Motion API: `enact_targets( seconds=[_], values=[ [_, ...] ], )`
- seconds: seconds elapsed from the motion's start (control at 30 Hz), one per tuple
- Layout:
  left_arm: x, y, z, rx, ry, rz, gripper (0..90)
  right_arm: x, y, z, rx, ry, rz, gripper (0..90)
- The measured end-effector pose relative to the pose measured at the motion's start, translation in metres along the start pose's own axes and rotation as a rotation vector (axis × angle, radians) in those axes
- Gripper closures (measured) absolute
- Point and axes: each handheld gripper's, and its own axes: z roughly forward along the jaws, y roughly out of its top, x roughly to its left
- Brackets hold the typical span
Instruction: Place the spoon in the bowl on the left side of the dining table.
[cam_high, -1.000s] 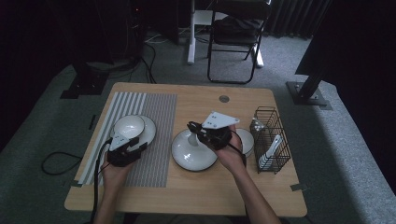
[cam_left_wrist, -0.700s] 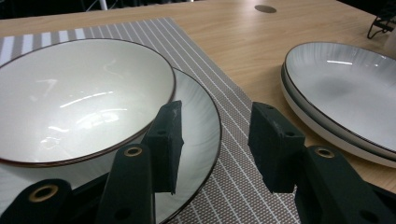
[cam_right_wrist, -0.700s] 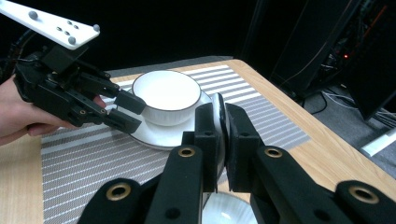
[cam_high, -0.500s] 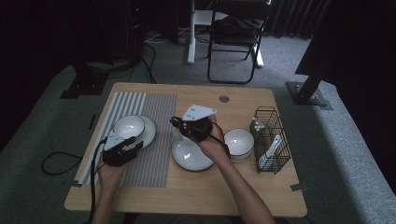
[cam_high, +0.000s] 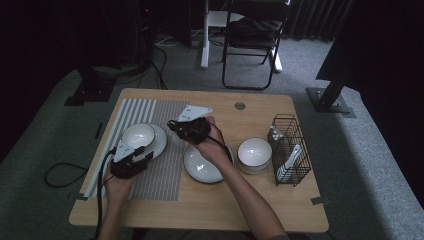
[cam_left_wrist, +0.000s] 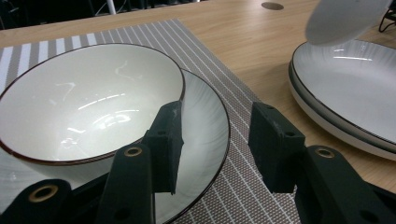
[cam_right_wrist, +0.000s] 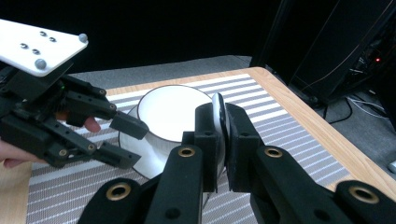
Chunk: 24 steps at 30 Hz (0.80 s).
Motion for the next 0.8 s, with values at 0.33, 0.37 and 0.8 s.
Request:
enact_targets(
  seconds=[0.33, 0.37, 0.8],
  values=[
    [-0.001, 0.000, 0.001, 0.017, -0.001, 0.015, 55.9, -0.005, 0.007, 0.024, 0.017, 0.009, 0.005, 84.8],
    [-0.001, 0.000, 0.001, 0.020, -0.002, 0.017, 56.0, -0.005, 0.007, 0.028, 0.018, 0.011, 0.007, 84.8],
    [0.001, -0.001, 0.000, 0.021, 0.002, 0.019, 55.9, 0.001, 0.032, 0.073, 0.012, 0.032, -0.030, 84.8]
  ],
)
